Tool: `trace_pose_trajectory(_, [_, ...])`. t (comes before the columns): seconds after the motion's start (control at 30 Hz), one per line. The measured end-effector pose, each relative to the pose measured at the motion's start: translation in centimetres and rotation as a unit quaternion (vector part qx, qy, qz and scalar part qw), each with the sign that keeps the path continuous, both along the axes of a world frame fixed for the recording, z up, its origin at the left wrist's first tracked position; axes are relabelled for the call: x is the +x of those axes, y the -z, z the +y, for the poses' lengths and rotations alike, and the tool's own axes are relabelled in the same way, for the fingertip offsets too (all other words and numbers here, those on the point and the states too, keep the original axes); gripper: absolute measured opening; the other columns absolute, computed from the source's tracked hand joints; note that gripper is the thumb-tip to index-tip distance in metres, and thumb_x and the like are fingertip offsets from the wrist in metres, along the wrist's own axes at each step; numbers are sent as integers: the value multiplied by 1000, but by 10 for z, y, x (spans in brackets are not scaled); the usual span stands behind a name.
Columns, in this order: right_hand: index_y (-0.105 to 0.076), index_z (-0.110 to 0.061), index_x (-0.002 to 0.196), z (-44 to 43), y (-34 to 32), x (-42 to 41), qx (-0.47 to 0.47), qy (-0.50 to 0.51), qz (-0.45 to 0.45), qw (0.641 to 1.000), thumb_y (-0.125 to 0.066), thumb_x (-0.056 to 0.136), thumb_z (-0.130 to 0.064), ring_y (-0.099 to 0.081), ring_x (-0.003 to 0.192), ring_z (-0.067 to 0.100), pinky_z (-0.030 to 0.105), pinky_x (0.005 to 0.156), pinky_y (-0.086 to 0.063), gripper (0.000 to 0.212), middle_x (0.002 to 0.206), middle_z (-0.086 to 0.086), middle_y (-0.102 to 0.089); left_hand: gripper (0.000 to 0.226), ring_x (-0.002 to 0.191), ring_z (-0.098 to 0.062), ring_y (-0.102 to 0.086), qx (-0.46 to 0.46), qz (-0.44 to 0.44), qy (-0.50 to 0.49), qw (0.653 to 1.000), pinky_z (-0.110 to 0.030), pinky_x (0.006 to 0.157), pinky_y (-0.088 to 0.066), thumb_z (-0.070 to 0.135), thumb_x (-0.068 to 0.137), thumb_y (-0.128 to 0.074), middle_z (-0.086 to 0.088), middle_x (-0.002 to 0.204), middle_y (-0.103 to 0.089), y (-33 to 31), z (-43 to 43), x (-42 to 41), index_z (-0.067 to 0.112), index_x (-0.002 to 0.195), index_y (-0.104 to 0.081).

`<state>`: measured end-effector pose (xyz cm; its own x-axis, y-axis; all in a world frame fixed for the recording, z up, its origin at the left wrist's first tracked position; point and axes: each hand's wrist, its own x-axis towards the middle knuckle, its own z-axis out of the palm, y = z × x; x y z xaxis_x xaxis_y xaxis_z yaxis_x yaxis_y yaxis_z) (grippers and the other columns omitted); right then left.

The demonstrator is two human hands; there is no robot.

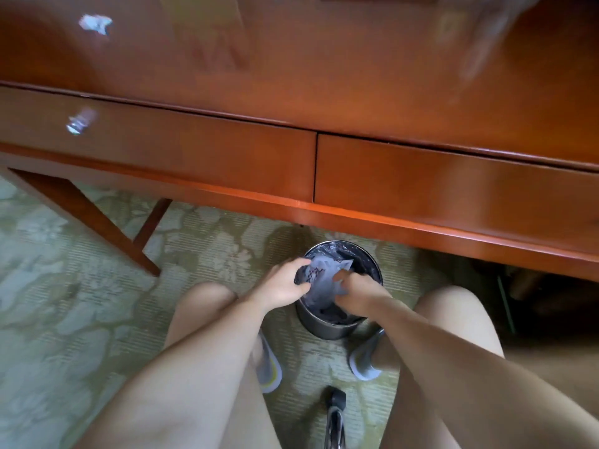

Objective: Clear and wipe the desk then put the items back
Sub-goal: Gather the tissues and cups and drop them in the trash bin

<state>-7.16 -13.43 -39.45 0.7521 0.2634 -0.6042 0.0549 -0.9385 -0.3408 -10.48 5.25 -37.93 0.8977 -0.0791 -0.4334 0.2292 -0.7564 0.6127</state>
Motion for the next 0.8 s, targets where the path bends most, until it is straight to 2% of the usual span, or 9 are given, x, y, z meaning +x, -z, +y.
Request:
trace_pose_trajectory(0.17, [-48, -26, 134, 18, -53, -15, 2, -55, -47, 997, -52, 88, -25, -59, 114, 27, 34, 96, -48, 47, 124, 4, -63, 53, 138, -16, -39, 30, -47, 0, 998, -29, 113, -29, 25, 93, -58, 4, 149, -43, -57, 28, -23, 26, 144, -43])
trace_pose_trajectory(0.3, [-52, -25, 130, 30, -101, -26, 27, -87, -104, 990, -56, 88, -23, -58, 114, 25, 34, 97, -46, 41, 119, 1, -66, 52, 137, -16, -40, 58, -78, -8, 995, -32, 113, -31, 28, 93, -59, 5, 148, -45, -101, 49, -40, 29, 142, -44])
trace_pose_trajectory(0.43, [-55, -25, 127, 36, -150, -36, 58, -106, -124, 985, -58, 88, -22, -59, 113, 19, 30, 98, -46, 39, 116, -3, -68, 49, 134, -13, -42, 74, -98, 5, 992, -35, 113, -32, 30, 93, -59, 8, 145, -48, -147, 63, -59, 31, 140, -45])
trace_pose_trajectory(0.53, [-59, -25, 121, 38, -189, -39, 88, -121, -140, 979, -58, 90, -21, -61, 109, 17, 33, 96, -48, 32, 111, -3, -70, 39, 121, -8, -54, 73, -129, 4, 989, -33, 107, -41, 29, 94, -58, 9, 132, -59, -190, 77, -70, 32, 132, -53])
trace_pose_trajectory(0.67, [-61, -32, 108, 37, -240, -33, 148, -115, -199, 962, -53, 92, -19, -62, 103, 17, 34, 94, -50, 22, 109, -3, -68, 19, 93, -5, -65, 74, -223, -56, 970, -38, 91, -53, 28, 94, -53, 16, 101, -68, -246, 99, -66, 39, 107, -61])
trace_pose_trajectory(0.8, [-63, -26, 106, 26, -288, -18, 204, -87, -234, 947, -53, 95, -15, -67, 90, 11, 25, 84, -53, 18, 98, -4, -70, 18, 92, -12, -65, 89, -325, -132, 932, -38, 88, -55, 26, 95, -51, 9, 101, -67, -292, 120, -41, 36, 106, -60])
